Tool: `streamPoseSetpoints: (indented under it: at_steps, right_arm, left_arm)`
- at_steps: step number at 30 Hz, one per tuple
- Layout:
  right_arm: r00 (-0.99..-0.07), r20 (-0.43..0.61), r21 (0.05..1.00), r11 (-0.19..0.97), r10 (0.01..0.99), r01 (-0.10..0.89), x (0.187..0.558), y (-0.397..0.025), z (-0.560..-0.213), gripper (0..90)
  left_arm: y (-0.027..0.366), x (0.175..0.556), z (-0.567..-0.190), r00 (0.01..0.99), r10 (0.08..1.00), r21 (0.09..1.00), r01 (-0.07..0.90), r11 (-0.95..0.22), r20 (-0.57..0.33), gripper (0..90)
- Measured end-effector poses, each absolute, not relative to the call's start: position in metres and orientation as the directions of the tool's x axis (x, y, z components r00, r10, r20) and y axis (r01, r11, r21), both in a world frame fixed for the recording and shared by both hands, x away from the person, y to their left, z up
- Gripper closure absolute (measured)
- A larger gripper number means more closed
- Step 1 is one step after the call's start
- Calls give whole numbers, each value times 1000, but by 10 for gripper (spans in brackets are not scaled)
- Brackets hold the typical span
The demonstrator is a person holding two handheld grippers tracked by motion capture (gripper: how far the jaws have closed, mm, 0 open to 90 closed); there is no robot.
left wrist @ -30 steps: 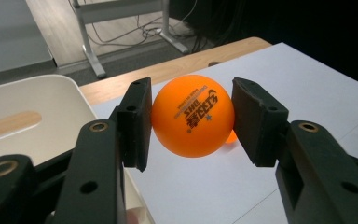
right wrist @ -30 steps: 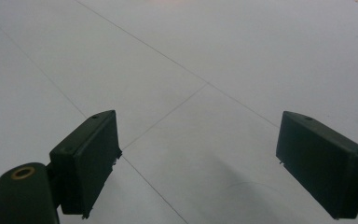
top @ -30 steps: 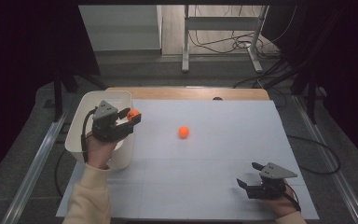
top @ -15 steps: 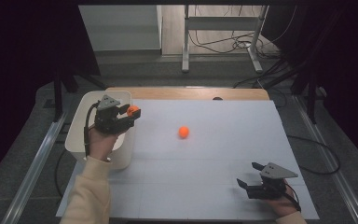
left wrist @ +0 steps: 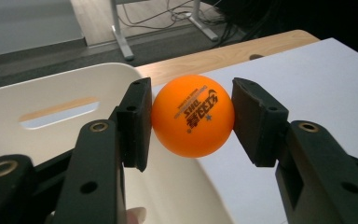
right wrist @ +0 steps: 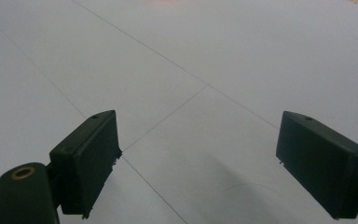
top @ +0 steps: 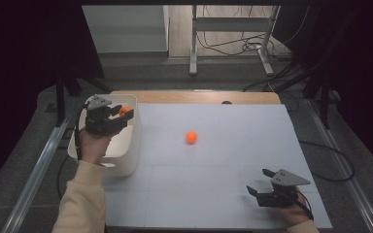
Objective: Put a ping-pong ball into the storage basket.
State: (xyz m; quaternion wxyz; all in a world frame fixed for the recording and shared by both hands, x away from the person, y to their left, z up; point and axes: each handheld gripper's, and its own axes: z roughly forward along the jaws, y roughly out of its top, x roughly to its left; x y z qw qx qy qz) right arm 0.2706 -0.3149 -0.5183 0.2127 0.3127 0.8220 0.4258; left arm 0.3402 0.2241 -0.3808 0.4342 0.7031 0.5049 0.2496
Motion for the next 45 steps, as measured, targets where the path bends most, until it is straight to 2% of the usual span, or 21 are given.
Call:
streamPoseSetpoints:
  at_steps: [13,25,40,41,42,44,45]
  right_arm:
    - [-711,-86,831,444,698,335,271,-315,-518,135]
    - [-712,-84,830,444,697,337,271,-315,-519,135]
    - [-712,-81,831,441,697,338,272,-315,-519,135]
    - [-712,-81,831,441,697,338,272,-315,-519,135]
    - [-712,-81,831,442,698,338,271,-315,-519,134]
    - [-711,-80,831,441,698,339,271,-315,-519,134]
    - [-711,-80,831,441,698,339,271,-315,-519,135]
  left_arm:
    - [243,356,-381,306,950,824,551,-131,-54,502]
    - [255,384,-390,280,959,742,651,-160,-38,501]
    - [255,388,-396,269,963,720,673,-170,-24,496]
    - [255,388,-396,269,963,720,673,-170,-24,448]
    - [255,387,-395,257,966,722,672,-165,-18,448]
    - [255,387,-393,248,968,735,661,-147,-29,279]
    - [255,386,-392,254,966,741,658,-138,-46,253]
